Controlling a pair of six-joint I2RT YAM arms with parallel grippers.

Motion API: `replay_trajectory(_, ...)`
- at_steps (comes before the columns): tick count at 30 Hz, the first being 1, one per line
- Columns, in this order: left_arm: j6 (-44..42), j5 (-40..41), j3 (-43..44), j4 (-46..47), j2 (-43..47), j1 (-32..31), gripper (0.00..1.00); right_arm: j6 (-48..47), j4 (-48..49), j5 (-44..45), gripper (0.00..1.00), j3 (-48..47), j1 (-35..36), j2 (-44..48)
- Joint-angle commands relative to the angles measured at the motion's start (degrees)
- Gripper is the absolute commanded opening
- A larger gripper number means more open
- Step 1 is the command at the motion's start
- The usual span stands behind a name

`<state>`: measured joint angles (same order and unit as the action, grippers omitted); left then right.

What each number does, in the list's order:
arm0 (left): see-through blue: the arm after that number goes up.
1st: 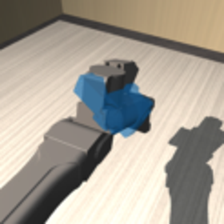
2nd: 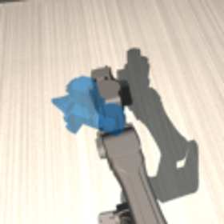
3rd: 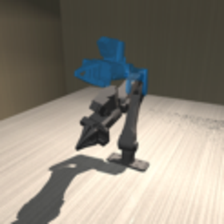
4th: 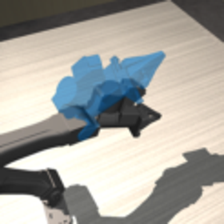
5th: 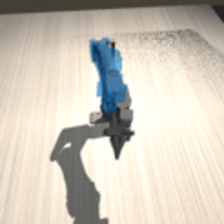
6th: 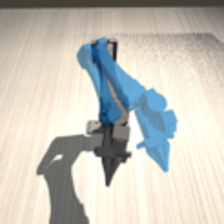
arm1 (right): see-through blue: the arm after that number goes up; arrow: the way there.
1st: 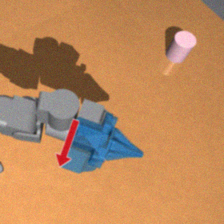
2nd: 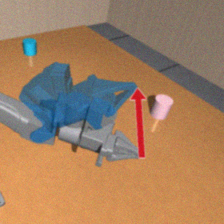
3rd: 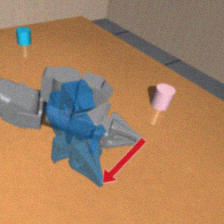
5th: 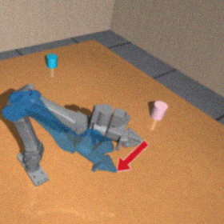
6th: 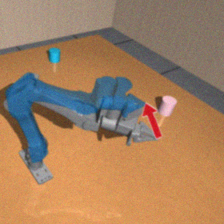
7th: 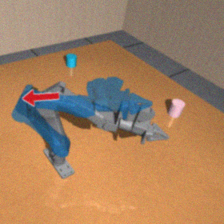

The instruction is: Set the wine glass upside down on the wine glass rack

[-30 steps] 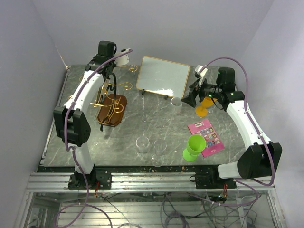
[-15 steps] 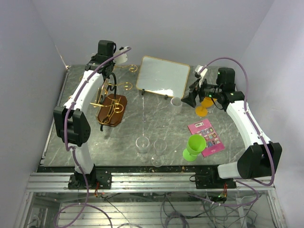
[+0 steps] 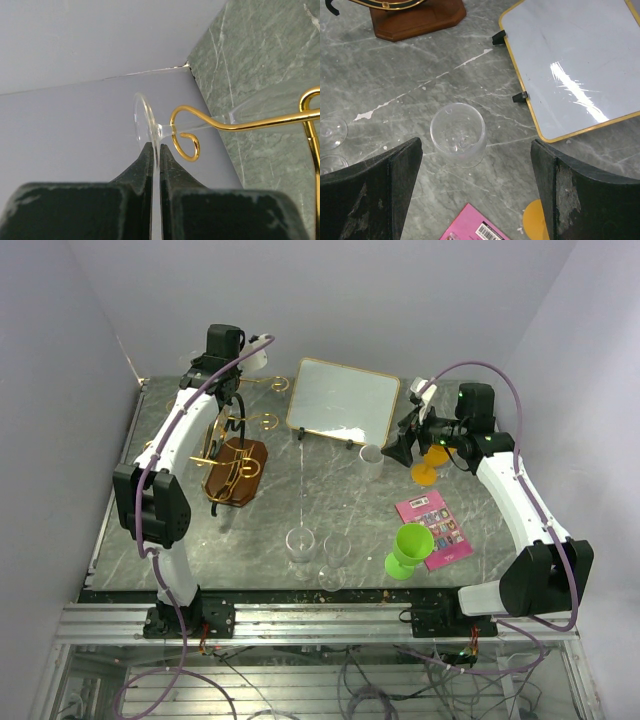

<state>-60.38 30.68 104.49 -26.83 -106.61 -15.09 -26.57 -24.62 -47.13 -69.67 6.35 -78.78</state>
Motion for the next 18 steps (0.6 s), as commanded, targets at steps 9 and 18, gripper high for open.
replay_trajectory(9,0.53,4.01,1.98,2.33,0.96,0.24,0.07,0.13,1.29,-0.5,0.89,0.66,-0.29,0.12)
replay_trajectory(18,-6.04,3.1,1.2,3.09,1.34,0.18,0.07,0.15,1.3,-0.44,0.89,0.68,-0.28,0.12)
